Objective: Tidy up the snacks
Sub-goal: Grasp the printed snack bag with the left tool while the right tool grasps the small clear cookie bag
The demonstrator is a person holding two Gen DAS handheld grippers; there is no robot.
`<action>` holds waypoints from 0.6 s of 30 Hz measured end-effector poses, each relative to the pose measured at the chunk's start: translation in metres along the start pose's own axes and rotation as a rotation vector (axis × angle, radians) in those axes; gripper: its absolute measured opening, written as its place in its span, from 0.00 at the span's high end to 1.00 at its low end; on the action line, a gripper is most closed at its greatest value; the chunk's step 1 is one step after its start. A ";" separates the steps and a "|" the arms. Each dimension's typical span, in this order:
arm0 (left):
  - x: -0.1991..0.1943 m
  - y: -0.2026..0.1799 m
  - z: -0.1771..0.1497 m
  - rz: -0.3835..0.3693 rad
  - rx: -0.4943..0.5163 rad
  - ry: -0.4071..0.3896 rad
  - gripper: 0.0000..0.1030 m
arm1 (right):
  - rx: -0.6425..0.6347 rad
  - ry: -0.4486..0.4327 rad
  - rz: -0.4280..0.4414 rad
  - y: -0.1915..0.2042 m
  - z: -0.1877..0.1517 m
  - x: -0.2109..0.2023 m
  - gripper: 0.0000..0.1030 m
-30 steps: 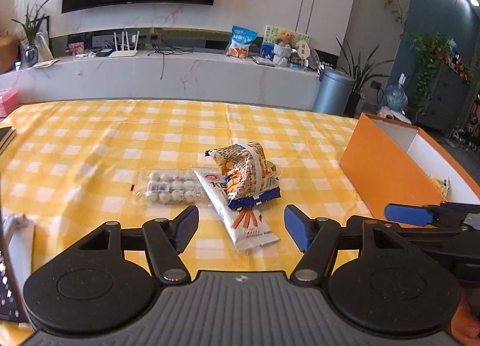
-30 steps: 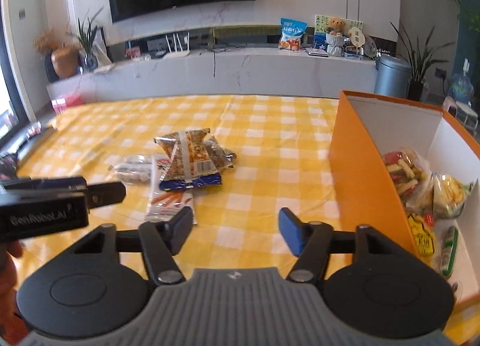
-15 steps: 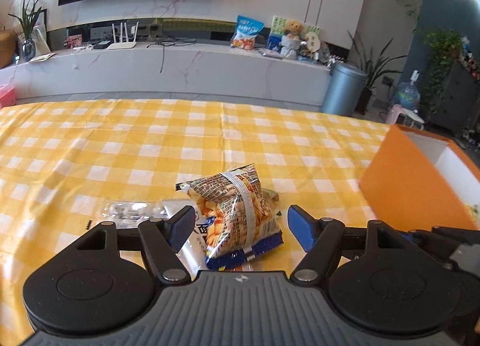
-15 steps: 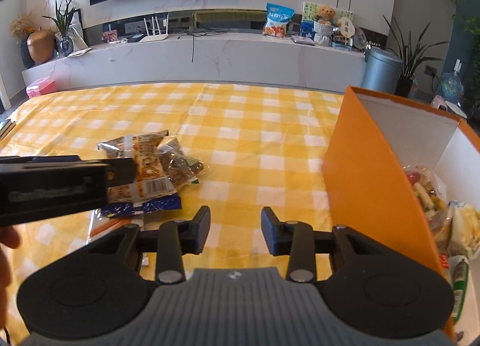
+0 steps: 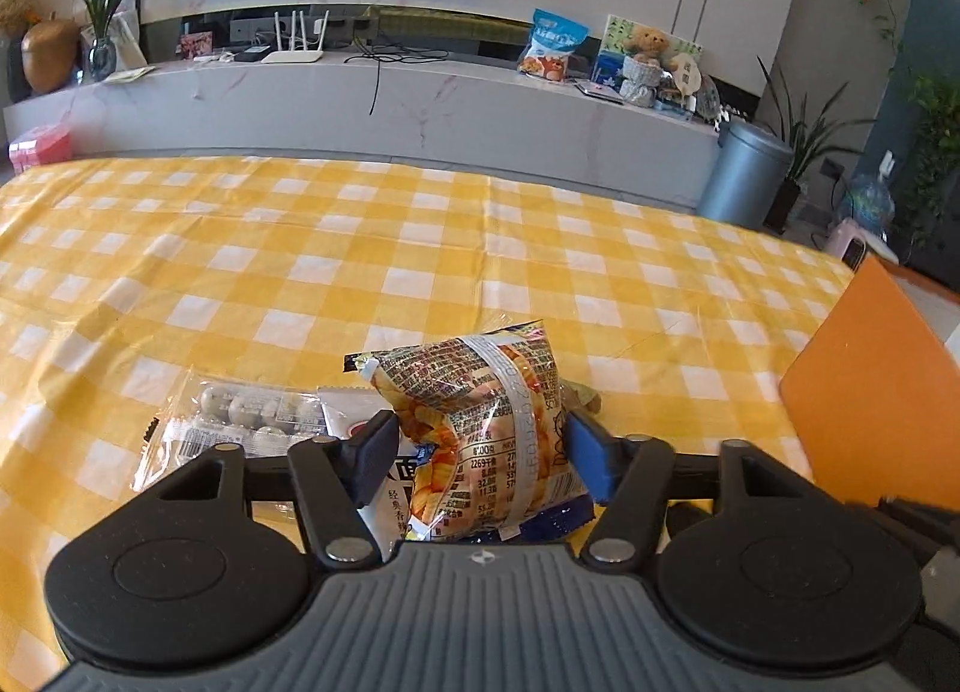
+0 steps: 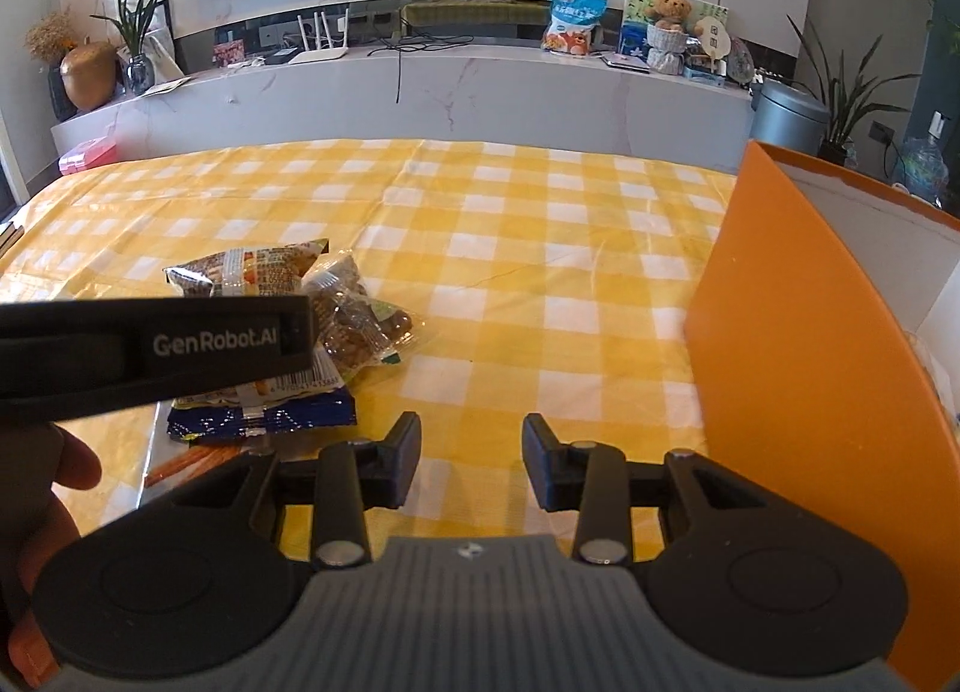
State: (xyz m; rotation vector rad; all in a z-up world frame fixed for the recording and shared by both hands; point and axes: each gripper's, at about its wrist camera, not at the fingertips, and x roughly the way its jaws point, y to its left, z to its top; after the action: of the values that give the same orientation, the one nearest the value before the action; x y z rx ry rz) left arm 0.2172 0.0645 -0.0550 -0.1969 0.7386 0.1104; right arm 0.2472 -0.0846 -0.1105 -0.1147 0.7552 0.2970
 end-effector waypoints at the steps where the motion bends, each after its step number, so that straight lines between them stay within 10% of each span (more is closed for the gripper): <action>1: -0.001 0.000 -0.001 0.000 0.010 0.000 0.36 | 0.001 -0.004 0.004 0.000 0.001 0.000 0.65; 18: -0.023 0.013 0.019 -0.001 0.026 -0.037 0.48 | -0.095 -0.076 0.041 0.014 0.014 -0.009 0.46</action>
State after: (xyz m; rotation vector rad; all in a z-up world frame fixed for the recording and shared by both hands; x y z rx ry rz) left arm 0.2111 0.0811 -0.0276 -0.1704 0.7028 0.1035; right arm 0.2463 -0.0707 -0.0941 -0.1765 0.6684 0.3747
